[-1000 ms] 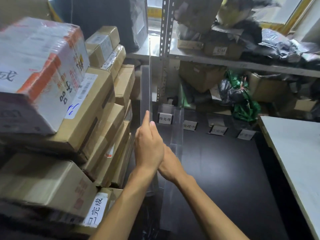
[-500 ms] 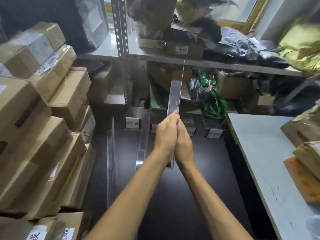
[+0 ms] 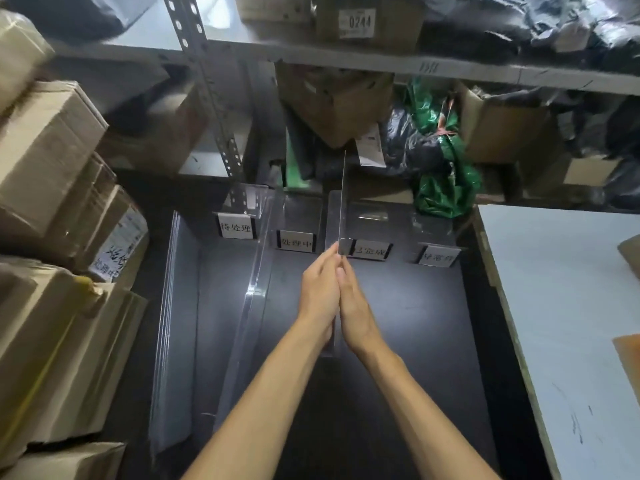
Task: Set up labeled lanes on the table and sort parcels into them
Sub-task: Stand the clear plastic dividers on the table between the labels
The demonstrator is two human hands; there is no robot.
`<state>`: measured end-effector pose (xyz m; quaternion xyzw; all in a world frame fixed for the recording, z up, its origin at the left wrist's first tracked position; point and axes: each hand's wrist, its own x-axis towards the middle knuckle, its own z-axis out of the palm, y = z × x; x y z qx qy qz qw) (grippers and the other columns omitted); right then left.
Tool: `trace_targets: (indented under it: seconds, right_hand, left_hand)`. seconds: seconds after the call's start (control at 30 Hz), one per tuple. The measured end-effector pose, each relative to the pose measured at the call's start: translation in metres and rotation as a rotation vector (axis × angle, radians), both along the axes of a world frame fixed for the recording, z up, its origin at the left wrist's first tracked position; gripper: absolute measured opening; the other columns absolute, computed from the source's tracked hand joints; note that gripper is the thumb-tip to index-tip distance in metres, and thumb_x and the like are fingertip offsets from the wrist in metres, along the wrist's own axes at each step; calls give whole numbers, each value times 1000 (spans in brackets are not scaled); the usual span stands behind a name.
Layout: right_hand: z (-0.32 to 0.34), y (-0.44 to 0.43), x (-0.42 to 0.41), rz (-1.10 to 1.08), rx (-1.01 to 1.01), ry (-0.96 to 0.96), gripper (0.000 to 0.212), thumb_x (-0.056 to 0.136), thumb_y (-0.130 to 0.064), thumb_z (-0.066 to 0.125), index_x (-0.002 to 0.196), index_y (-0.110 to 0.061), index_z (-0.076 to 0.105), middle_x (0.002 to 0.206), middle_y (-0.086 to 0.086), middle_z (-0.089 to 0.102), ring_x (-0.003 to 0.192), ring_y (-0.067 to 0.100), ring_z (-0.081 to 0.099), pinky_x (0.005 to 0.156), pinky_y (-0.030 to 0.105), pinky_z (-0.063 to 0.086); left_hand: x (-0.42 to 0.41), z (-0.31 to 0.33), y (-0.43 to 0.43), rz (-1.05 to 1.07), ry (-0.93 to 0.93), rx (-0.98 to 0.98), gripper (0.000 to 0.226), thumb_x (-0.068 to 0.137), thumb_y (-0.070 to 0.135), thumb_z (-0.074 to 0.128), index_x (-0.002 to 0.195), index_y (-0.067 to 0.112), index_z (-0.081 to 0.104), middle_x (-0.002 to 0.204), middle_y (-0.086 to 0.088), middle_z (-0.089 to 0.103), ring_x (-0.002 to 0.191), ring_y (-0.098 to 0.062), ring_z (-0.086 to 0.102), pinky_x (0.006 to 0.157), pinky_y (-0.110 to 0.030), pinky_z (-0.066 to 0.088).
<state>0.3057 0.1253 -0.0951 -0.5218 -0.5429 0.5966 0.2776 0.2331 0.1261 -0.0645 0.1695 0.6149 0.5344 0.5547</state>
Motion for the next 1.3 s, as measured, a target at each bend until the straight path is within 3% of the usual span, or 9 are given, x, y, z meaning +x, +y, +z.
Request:
trace_targets:
  seconds: [0.2,0.37,0.47,0.6,0.7,0.83,1.03,1.17,1.3]
  right_hand:
    - [-26,16,1,53,-44,-21,94,81,-81,29,162,-33,23,166,-15,25,149,-4,23,116,16,20]
    - [-42,20,7,68,-92,-53,40,110,-42,31,150,-38,36,139,-27,47,112,-33,41,94,-1,30]
    - [-45,17,11,56,-117,-70,31,110,-38,32,140,-45,34,122,-40,43,101,-39,41,87,-2,34]
    - [-40,16,11,54,-116,-101,44,109,-45,31,151,-35,36,143,-25,45,122,-27,40,98,-2,30]
    - [-29,15,10,61,-139,-129,78,94,-74,31,160,-31,28,163,-14,31,147,-3,29,123,26,23]
    - [-4,18,10,36,-122,-148,63,108,-53,29,163,-27,15,167,-12,18,150,-2,13,115,18,11]
    - [34,14,-7,35,129,-332,66,108,-50,30,163,-22,8,171,-8,4,154,2,-1,120,23,2]
    - [63,-6,-52,4,502,-393,65,101,-46,41,156,-12,33,159,1,28,148,13,22,118,22,18]
    - [85,-31,-129,183,533,-410,23,99,-30,58,117,-17,61,113,-2,63,103,16,61,92,36,50]
  left_hand:
    - [-3,-28,15,-29,41,-57,40,101,28,48,140,25,61,137,5,65,128,-11,59,115,-42,43]
    - [-9,-50,20,-106,75,-102,39,104,26,47,142,29,57,143,-2,60,134,-15,54,117,-41,40]
    - [-11,-58,19,-152,78,-109,38,106,23,47,143,29,55,141,-6,61,133,-16,55,117,-40,41]
    - [-10,-59,22,-187,98,-81,40,109,22,44,149,22,48,149,-2,54,139,-13,48,120,-36,36]
    - [-11,-54,22,-176,90,-83,42,109,24,42,151,23,44,153,0,48,142,-13,44,122,-39,33]
    - [-18,-41,16,-193,131,-91,44,109,30,41,152,27,41,156,2,44,144,-14,41,123,-43,31]
    - [-50,-1,3,-156,221,-5,38,108,27,42,145,26,49,149,2,51,140,-16,46,120,-45,34]
    - [-95,33,-22,-12,294,117,22,98,28,48,110,34,65,122,4,68,122,-14,61,110,-40,46]
    - [-160,54,-60,143,452,153,30,101,7,43,106,23,68,107,4,70,111,-14,64,96,-32,51]
